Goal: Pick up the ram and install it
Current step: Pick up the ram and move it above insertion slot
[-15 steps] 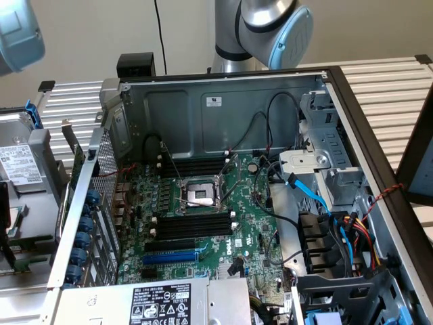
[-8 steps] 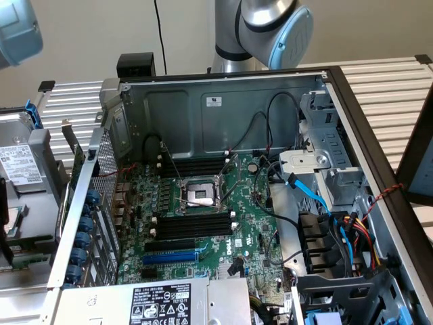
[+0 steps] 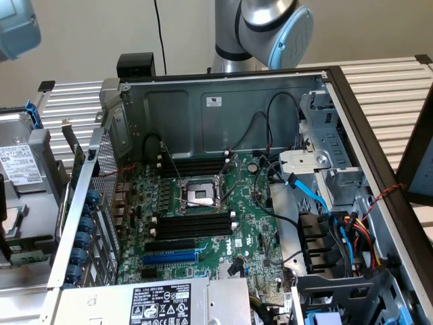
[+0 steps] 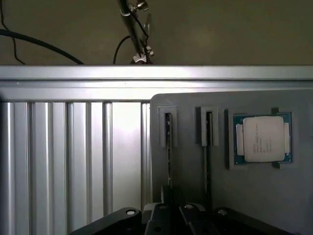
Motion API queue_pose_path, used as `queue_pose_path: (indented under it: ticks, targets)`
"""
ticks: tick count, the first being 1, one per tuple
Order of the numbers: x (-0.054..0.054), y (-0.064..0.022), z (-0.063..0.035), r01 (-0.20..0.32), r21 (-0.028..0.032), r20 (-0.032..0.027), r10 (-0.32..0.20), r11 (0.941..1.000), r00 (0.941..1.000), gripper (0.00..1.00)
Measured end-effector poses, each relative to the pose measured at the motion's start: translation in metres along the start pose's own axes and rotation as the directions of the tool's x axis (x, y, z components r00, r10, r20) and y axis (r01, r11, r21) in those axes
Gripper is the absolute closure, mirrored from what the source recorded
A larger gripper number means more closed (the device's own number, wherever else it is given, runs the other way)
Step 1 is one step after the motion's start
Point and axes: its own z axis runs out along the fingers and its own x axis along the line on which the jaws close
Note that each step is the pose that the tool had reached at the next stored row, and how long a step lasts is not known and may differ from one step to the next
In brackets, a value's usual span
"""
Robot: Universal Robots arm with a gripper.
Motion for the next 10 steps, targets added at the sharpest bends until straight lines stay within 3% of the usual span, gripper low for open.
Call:
queue_pose_path:
  ticks: [10]
  targets:
    - [0.0001, -0.0001, -0.0066, 0.0, -0.0001, 0.002, 0.0, 1.0, 1.0, 0.88]
